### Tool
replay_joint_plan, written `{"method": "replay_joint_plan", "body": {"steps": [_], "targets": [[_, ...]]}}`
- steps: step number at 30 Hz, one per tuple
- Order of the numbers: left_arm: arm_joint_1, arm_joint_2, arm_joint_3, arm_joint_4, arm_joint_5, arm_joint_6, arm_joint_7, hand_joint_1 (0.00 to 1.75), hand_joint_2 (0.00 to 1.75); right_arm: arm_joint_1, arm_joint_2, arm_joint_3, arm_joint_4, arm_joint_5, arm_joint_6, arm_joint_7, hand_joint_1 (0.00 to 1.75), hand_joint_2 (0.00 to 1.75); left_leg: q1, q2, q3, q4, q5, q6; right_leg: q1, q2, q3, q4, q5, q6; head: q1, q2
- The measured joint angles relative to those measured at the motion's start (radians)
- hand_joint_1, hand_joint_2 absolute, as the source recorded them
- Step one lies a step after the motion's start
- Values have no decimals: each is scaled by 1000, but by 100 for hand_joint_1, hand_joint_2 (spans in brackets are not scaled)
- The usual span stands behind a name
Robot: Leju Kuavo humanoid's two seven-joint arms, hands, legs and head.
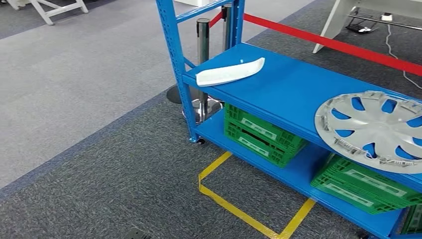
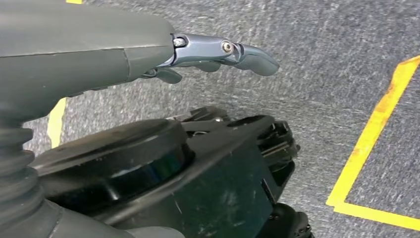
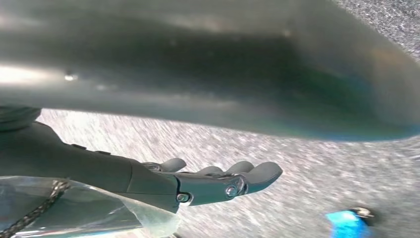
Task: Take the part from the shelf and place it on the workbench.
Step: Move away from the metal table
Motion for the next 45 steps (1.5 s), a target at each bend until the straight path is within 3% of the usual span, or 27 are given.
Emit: {"method": "replay_joint_plan", "body": {"steps": [1, 3, 5, 7, 9, 11, 13, 14, 15, 16, 18, 20, 22, 24, 26, 27, 29, 31, 33, 35, 36, 37, 39, 40, 42, 44, 45], "targets": [[0, 0, 0, 0, 0, 0, 0, 0, 175, 1, 0, 0, 0, 0, 0, 0, 0, 0, 1, -12, 25, -63, 43, 3, -1, 15, 2, 0, 0, 1, 0, 0], [0, 0, 0, 0, 0, 0, 0, 0, 175, -1, 0, 0, 0, 0, 0, 0, 0, 0, 4, -61, 78, -191, 100, 10, 0, 45, 1, 3, 1, 7, 0, 0], [-1, 1, 0, 1, -1, 0, 1, 0, 175, -1, 0, 0, 0, 0, 0, 0, 0, 0, 4, -89, 97, -242, 105, 14, -3, 69, -9, 3, 5, 21, 1, 0], [-3, 0, 0, 1, -1, 0, 1, 0, 175, 4, 0, 0, 0, 0, 0, 1, 0, 0, 4, -70, 98, -254, 107, 21, -8, 85, -23, -1, 10, 37, 1, 0], [-4, -2, 0, 1, -1, 1, 1, 0, 175, 7, 1, 0, 0, 0, 0, 1, 0, 0, 6, -43, 102, -268, 115, 34, -5, 47, -44, 28, -13, 46, 5, 0], [-2, -3, 0, 1, -1, 1, 1, 0, 175, 2, 2, 0, 0, -1, 0, 2, 0, 0, 3, -11, 103, -274, 118, 42, -1, -21, -94, 137, -79, 49, 10, 0], [2, -2, 0, 1, -2, 1, 1, 0, 175, -1, 2, 0, 0, -1, 0, 2, 0, 0, -2, 22, 102, -274, 117, 45, -1, -48, -146, 254, -130, 52, 11, 0], [2, -2, 0, 1, -2, 1, 1, 0, 175, 1, 2, 0, 0, -1, 0, 2, 0, 0, -4, 37, 102, -274, 117, 45, -1, -52, -151, 271, -129, 53, 11, 0], [2, -3, 0, 1, -2, 1, 1, 0, 175, 3, 2, 0, 0, 0, 0, 2, 0, 0, -5, 51, 103, -273, 116, 45, -1, -57, -135, 248, -110, 53, 11, 0], [1, -3, 0, 1, -2, 1, 1, 0, 175, 4, 2, 0, 0, 0, 0, 2, 0, 0, -6, 63, 105, -273, 114, 44, 0, -66, -99, 188, -78, 50, 11, 0], [0, -3, 0, 1, -2, 1, 1, 0, 175, 2, 2, 0, 0, 2, 1, 1, 0, 0, -11, 86, 110, -270, 108, 37, 6, -117, -19, 48, -27, 40, 11, 0], [-1, -3, 0, 1, -2, 1, 1, 0, 175, -2, 2, -1, 0, 2, 1, 1, 0, 0, -15, 105, 114, -267, 105, 28, 13, -145, 11, -9, -15, 26, 8, 0], [-3, -2, 0, 1, -3, 2, 1, 0, 175, -1, 2, -3, 0, 3, 2, 0, 0, 0, -16, 123, 118, -267, 102, 17, 14, -123, 7, -11, -11, 15, 7, 0], [-5, -2, 0, 1, -4, 3, 1, 0, 175, 1, 2, -6, 0, 3, 3, 0, 0, 0, -11, 91, 113, -242, 77, 5, 9, -100, 9, -15, -4, 4, 4, 0], [-5, -2, 0, 1, -4, 4, 1, 0, 175, -2, 2, -8, 0, 3, 4, -1, 0, 0, -6, 31, 74, -143, 16, -5, 6, -76, 10, -17, 3, -6, 1, 0], [-3, -2, 0, 1, -4, 4, 1, 0, 175, -4, 2, -8, 0, 3, 5, -2, 0, 0, -5, 13, 43, -72, -16, -7, 6, -62, 8, -17, 4, -8, 1, 0], [0, -1, 0, 1, -4, 4, 1, 0, 175, -4, 2, -9, 0, 3, 5, -2, 0, 0, -4, 4, 1, 17, -36, -8, 7, -32, 8, -17, 5, -9, 1, 0], [0, 0, 0, 1, -4, 4, 1, 0, 175, -2, 2, -12, 0, 3, 6, -1, 0, 0, -4, -3, 16, -32, 20, -3, 7, -2, 9, -15, 5, -9, 1, 0], [-1, 1, 0, 1, -5, 4, 1, 0, 175, -3, 2, -14, 0, 6, 7, -1, 0, 0, -3, -47, 66, -162, 94, 9, 7, 26, 8, -12, 6, -5, 1, 0], [-1, 3, 0, 2, -6, 4, 1, 0, 175, -5, 3, -15, 0, 9, 7, -1, 0, 0, -2, -87, 96, -247, 118, 18, 6, 52, -2, -8, 9, 5, 1, 0], [-2, 3, 0, 2, -7, 4, 2, 0, 175, -5, 3, -15, 0, 11, 8, 0, 0, 0, -3, -89, 99, -256, 114, 21, 4, 63, -8, -8, 12, 12, 1, 0], [-3, 3, 0, 2, -7, 4, 2, 0, 175, -3, 3, -15, 0, 13, 8, 0, 0, 0, -3, -80, 101, -263, 114, 23, 2, 74, -16, -10, 15, 20, 0, 0], [-5, 2, 0, 2, -8, 3, 2, 0, 175, 3, 3, -18, 0, 18, 8, 2, 0, 0, 0, -55, 103, -274, 121, 32, 3, 51, -32, 3, 6, 30, 3, 0], [-5, 1, 0, 2, -8, 3, 2, 0, 175, 3, 3, -19, 0, 19, 8, 2, 0, 0, 2, -41, 105, -281, 125, 38, 5, 24, -51, 34, -13, 33, 6, 0], [-2, 0, 0, 2, -9, 3, 3, 0, 175, -2, 2, -22, 0, 20, 9, 2, 0, 0, 1, -10, 105, -285, 126, 44, 7, -33, -108, 153, -76, 37, 11, 0], [1, 0, 0, 2, -9, 3, 4, 0, 175, -5, 2, -23, 0, 20, 9, 2, 0, 0, -1, 23, 105, -284, 125, 44, 5, -51, -157, 261, -116, 43, 11, 0], [1, -1, 0, 2, -10, 3, 4, 0, 175, -3, 1, -24, 0, 20, 9, 2, 0, 0, -1, 38, 105, -284, 124, 44, 4, -55, -157, 269, -110, 45, 11, 0]]}}
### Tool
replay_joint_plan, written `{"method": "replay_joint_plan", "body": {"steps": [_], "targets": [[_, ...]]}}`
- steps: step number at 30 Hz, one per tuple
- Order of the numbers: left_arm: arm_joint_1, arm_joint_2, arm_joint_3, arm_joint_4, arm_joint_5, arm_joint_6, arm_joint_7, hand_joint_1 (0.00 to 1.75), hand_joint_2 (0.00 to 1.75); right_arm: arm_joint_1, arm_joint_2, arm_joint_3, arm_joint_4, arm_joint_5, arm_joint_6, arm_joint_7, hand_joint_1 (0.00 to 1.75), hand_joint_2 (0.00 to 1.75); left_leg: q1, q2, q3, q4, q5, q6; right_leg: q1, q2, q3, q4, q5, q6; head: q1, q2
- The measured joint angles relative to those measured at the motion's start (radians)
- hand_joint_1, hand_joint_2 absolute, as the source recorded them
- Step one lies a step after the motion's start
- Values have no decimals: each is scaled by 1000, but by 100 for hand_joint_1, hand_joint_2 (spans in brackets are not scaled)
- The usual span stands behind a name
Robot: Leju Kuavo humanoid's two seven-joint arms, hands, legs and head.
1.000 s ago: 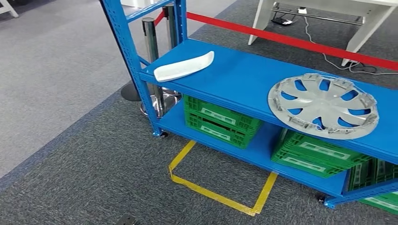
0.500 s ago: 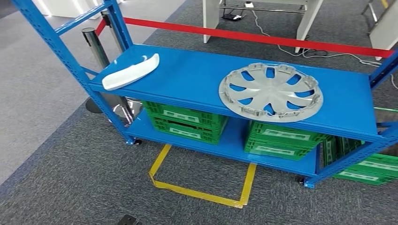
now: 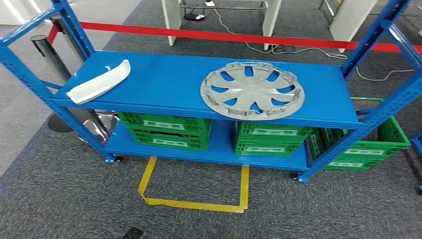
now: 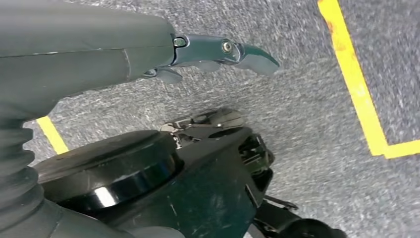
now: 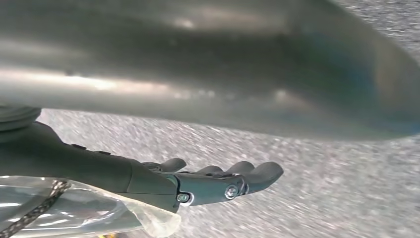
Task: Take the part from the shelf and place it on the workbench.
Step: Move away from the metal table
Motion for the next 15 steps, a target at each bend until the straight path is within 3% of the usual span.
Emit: {"method": "replay_joint_plan", "body": {"steps": [1, 3, 5, 8, 10, 12, 14, 15], "targets": [[-1, 0, 0, 0, 0, 0, 0, 0, 175, 2, 0, 0, 0, 0, 0, 0, 0, 0, 0, 13, 0, 1, -1, -2, -1, -6, 20, -31, 22, 2, 0, 0], [-3, -1, 0, 0, 0, 0, 0, 0, 175, 3, -2, -1, -1, 1, 0, 0, 0, 0, -1, 35, 2, 6, -7, -10, 0, -39, 103, -172, 79, 2, 1, 0], [-5, -1, 0, 0, 0, 0, 1, 0, 175, -2, -3, -1, -1, 1, 0, 0, 0, 0, -5, 55, 3, 14, -13, -22, 5, -64, 159, -269, 102, -7, -2, 0], [-9, -1, 0, 0, 0, 0, 2, 0, 175, 2, -3, -1, -2, 1, -1, 0, 0, 0, -6, 76, 9, 17, -17, -37, 7, -43, 158, -277, 103, -26, -5, 0], [-10, -1, 0, 0, 0, 2, 3, 0, 175, 4, -3, -1, -2, 2, -2, 1, 0, 0, -1, 47, 0, 49, -47, -48, 4, -27, 158, -280, 108, -39, -7, 0], [-9, -1, 0, 0, 0, 2, 3, 0, 87, 2, -3, -1, -2, 6, -7, 4, 0, 0, 2, -8, -46, 163, -115, -53, 3, -12, 159, -281, 112, -48, -11, 0], [-6, -1, 0, 0, 0, 2, 4, 0, 0, 2, -3, -1, -2, 14, -14, 12, 0, 0, 2, -32, -103, 289, -163, -52, 6, 4, 157, -281, 114, -52, -12, 0], [-4, 0, 0, 1, 0, 2, 5, 0, 0, 3, -3, -1, -2, 17, -17, 16, 0, 0, 2, -34, -114, 309, -159, -50, 8, 11, 157, -280, 114, -52, -12, 0]]}}
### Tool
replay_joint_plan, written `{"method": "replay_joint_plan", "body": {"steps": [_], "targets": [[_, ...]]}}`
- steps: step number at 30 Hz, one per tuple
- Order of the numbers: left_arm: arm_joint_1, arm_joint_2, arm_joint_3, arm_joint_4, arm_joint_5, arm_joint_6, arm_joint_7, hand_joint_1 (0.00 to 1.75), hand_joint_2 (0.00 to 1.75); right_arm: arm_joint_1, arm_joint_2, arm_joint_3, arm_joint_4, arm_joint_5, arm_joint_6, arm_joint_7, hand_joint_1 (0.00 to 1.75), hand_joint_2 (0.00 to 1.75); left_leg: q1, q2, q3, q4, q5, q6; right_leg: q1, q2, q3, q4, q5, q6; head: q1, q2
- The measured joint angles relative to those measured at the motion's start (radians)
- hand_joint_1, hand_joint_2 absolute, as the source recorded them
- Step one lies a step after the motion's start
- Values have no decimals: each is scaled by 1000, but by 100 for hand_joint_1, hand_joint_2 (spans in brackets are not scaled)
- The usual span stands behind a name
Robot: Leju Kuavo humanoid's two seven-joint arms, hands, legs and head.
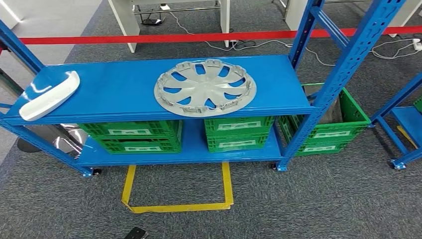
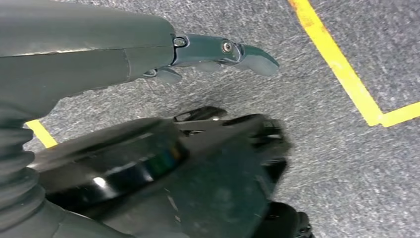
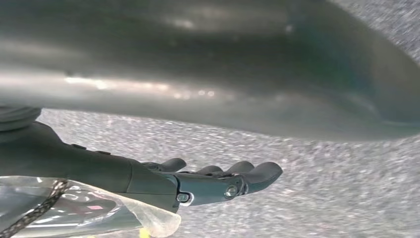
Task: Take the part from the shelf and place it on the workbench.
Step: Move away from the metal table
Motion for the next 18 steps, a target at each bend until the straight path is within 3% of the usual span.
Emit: {"method": "replay_joint_plan", "body": {"steps": [1, 3, 5, 9, 18], "targets": [[1, 0, 0, 0, 0, 0, 1, 0, 0, 1, 0, 0, 0, 2, -1, 3, 0, 0, -1, -1, 8, -23, 25, 5, 2, 7, 1, 0, 0, 0, 0, 0], [1, 1, 0, 0, 0, 0, 5, 0, 0, 1, 1, 0, 0, 2, 0, 4, 0, 0, -6, -7, 63, -152, 101, 22, 6, 16, 3, 0, 0, 0, 0, 0], [-1, 3, 0, 0, 0, 1, 8, 0, 0, 0, 3, 0, 0, 2, 0, 4, 0, 0, -11, -16, 107, -260, 141, 37, 9, 22, 1, 3, 0, 3, 1, 0], [1, 1, 0, 1, 0, 3, 12, 0, 0, 1, 3, -1, 0, 3, 3, 4, 0, 0, -13, -18, 113, -293, 146, 19, 9, 22, -8, 7, -2, 3, 2, 0], [-1, 1, 1, 1, 0, 4, 13, 0, 0, 0, 4, -4, 0, 10, 8, -5, 0, 0, -21, -18, 110, -292, 150, 29, 1, 22, -8, 0, 8, 17, 2, 0]]}}
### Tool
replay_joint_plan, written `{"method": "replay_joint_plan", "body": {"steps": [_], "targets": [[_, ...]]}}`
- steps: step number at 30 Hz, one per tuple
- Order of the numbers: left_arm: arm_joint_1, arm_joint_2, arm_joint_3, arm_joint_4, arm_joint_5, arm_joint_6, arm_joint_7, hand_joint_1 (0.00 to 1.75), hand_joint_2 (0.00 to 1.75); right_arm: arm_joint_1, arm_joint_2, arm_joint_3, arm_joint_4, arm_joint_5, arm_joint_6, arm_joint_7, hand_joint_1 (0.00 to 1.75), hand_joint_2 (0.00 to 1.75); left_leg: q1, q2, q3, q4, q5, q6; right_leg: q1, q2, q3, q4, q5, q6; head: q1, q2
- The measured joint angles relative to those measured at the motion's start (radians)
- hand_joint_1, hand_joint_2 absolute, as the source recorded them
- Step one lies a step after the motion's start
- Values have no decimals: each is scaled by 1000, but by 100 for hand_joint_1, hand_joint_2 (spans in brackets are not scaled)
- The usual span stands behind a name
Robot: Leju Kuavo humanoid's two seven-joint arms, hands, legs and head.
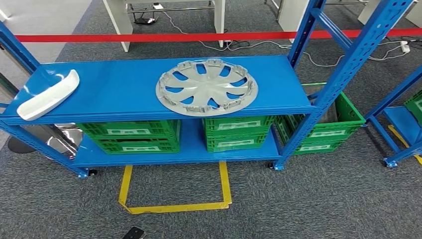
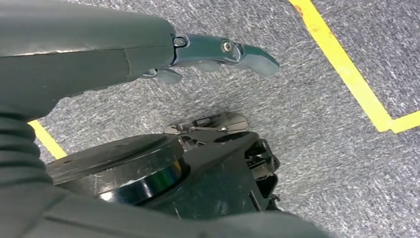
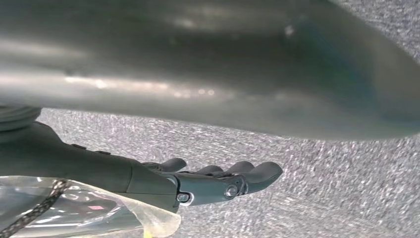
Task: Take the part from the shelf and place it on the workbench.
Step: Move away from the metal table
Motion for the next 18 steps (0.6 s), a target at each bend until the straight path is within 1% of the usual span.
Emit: {"method": "replay_joint_plan", "body": {"steps": [2, 3, 5, 6, 7, 8, 9, 10, 11, 12, 13, 14, 15, 16, 17, 18], "targets": [[0, 0, 0, 0, 0, 0, 1, 0, 0, 0, 0, 0, 0, 6, 2, -2, 0, 0, 0, 0, 0, 1, 0, 1, -1, 0, 0, -1, 1, 1, 0, 0], [0, 1, 0, 0, 0, 0, 1, 0, 0, 0, 0, 0, 0, 8, 2, -2, 0, 0, -1, 0, -1, 3, -1, 5, -2, 0, 0, -3, 2, 5, 0, 0], [-1, 2, 0, 0, 0, 0, 2, 0, 0, 0, 0, 0, 0, 9, 2, -3, 0, 0, -3, 0, -1, -1, 3, 18, -5, 0, 2, -10, 8, 15, -1, 0], [-2, 2, 0, 0, 0, 0, 2, 0, 0, 0, 0, 0, 0, 10, 2, -4, 0, 0, -1, 1, 3, -12, 10, 25, -5, -2, 0, -10, 8, 20, -1, 0], [-2, 1, 0, 0, 0, 0, 2, 0, 0, 0, 0, 0, 0, 10, 1, -6, 0, 0, 3, 3, 8, -26, 19, 30, -3, -7, -6, 0, -3, 22, 0, 0], [-2, 1, 0, 0, 0, 0, 2, 0, 0, 0, 0, 0, 0, 11, 1, -7, 0, 0, 7, 4, 12, -39, 27, 33, -2, -12, -21, 30, -24, 24, 1, 0], [-2, 1, 0, 0, 0, 0, 3, 0, 0, -1, -1, 0, 0, 12, 2, -8, 0, 0, 11, 6, 14, -47, 32, 34, -3, -19, -45, 83, -56, 27, 2, 0], [-1, 0, 0, 0, 0, 0, 3, 0, 0, -1, -1, 0, 0, 14, 2, -9, 0, 0, 13, 6, 13, -48, 34, 35, -5, -23, -74, 147, -91, 31, 3, 0], [-1, 0, 0, 0, 0, 0, 3, 0, 0, -1, -1, 0, 0, 15, 2, -10, 0, 0, 15, 6, 11, -48, 34, 33, -8, -25, -103, 214, -120, 36, 3, 0], [0, 0, 0, 0, 0, 0, 3, 0, 0, -1, -1, 0, 0, 15, 2, -10, 0, 0, 18, 6, 9, -46, 34, 30, -13, -26, -122, 259, -136, 41, 3, 0], [1, 0, 0, 0, -1, 0, 3, 0, 0, 0, -1, 0, 0, 16, 2, -10, 0, 0, 23, 4, 8, -44, 33, 24, -18, -26, -123, 268, -131, 47, 3, 0], [1, 0, 0, 0, -1, 0, 3, 0, 0, 0, -1, 0, 0, 17, 2, -10, 0, 0, 30, 2, 7, -39, 31, 16, -24, -27, -104, 240, -109, 54, 3, 0], [1, 0, 0, 0, -1, 0, 3, 0, 0, 0, -1, 0, 0, 18, 2, -11, 0, 0, 37, -2, 5, -30, 26, 4, -32, -26, -65, 172, -76, 64, 3, 0], [0, 1, 0, 0, -1, 0, 4, 0, 0, -1, 0, 0, 0, 19, 2, -11, 0, 0, 42, -6, 2, -19, 19, -9, -37, -17, -27, 106, -56, 75, 5, 0], [-1, 3, 0, 0, -1, 0, 4, 0, 0, -1, 2, 0, 1, 21, 3, -11, 0, 0, 45, -10, -3, -4, 12, -21, -40, -9, 3, 54, -44, 76, 7, 0], [-1, 5, 0, 0, -1, 0, 4, 0, 0, -2, 4, 0, 1, 21, 3, -11, 0, 0, 45, -13, -8, 7, 7, -31, -42, -2, 20, 28, -43, 69, 6, 0]]}}
